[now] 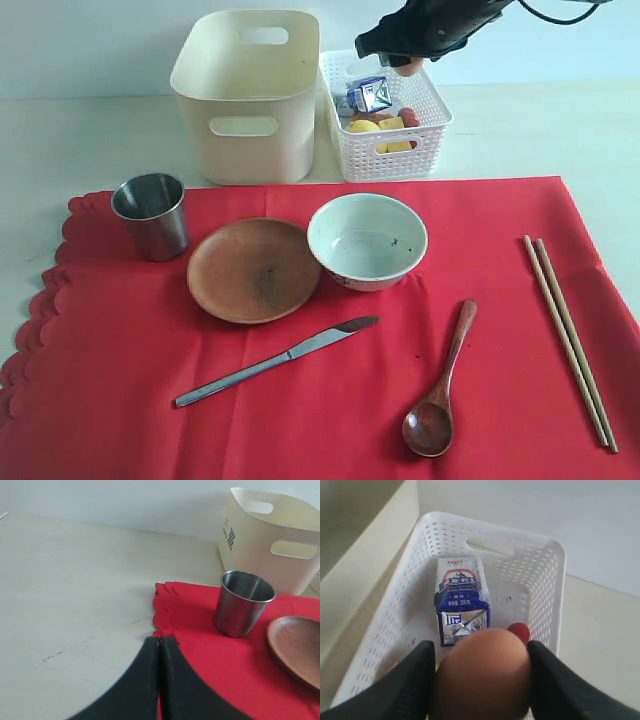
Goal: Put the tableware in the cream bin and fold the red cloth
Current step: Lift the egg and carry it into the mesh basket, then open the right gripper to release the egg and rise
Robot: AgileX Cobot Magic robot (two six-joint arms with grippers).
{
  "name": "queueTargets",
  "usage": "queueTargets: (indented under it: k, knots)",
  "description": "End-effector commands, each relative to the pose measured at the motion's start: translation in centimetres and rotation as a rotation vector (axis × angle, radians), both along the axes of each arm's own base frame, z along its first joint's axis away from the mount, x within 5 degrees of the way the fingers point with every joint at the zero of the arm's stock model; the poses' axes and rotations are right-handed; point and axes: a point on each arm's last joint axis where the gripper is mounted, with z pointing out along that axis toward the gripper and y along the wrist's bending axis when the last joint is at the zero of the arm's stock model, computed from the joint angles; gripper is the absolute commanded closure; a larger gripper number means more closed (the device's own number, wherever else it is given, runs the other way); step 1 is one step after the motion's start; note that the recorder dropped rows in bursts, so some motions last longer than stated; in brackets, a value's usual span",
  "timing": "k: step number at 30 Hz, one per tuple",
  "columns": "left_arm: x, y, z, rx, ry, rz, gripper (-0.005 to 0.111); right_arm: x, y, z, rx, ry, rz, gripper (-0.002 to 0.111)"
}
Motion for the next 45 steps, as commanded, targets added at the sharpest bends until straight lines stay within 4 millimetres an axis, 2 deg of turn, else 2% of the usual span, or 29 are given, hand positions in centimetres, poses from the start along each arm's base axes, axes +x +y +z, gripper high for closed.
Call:
queueTargets:
  k: [1, 11, 14, 31, 33, 39, 45]
  knots:
    - [0.0, 0.0, 0.0, -0.007, -0.007, 0.0, 0.107, 1.0, -0.1, -1.3, -0.027, 0.01, 0.009, 0.108]
    - [0.0, 0.0, 0.0, -0.007, -0.007, 0.0, 0.107, 1.3, 0.0, -4.6, -0.068, 0.08, 0.031, 0.108]
    - [0.0, 0.0, 0.0, -0.007, -0.007, 0.0, 0.107, 1.3, 0.0, -5.1, -0.072, 0.093, 0.031, 0.104]
    - [0.0, 0.0, 0.0, -0.007, -0.007, 0.0, 0.107, 1.1, 0.1, -5.9, -0.095, 0.129, 0.049, 0.039]
    - [0.0, 0.0, 0.0, -0.007, -0.007, 0.0, 0.107, 1.1, 0.1, -5.7, -0.094, 0.126, 0.048, 0.035]
    - [0.0, 0.0, 0.0, -0.007, -0.007, 0.0, 0.107, 0.8, 0.0, -4.3, -0.093, 0.123, 0.048, 0.035]
    - [0.0, 0.0, 0.0, -0.007, -0.007, 0.0, 0.107, -0.2, -0.3, -0.8, -0.089, 0.116, 0.043, 0.035]
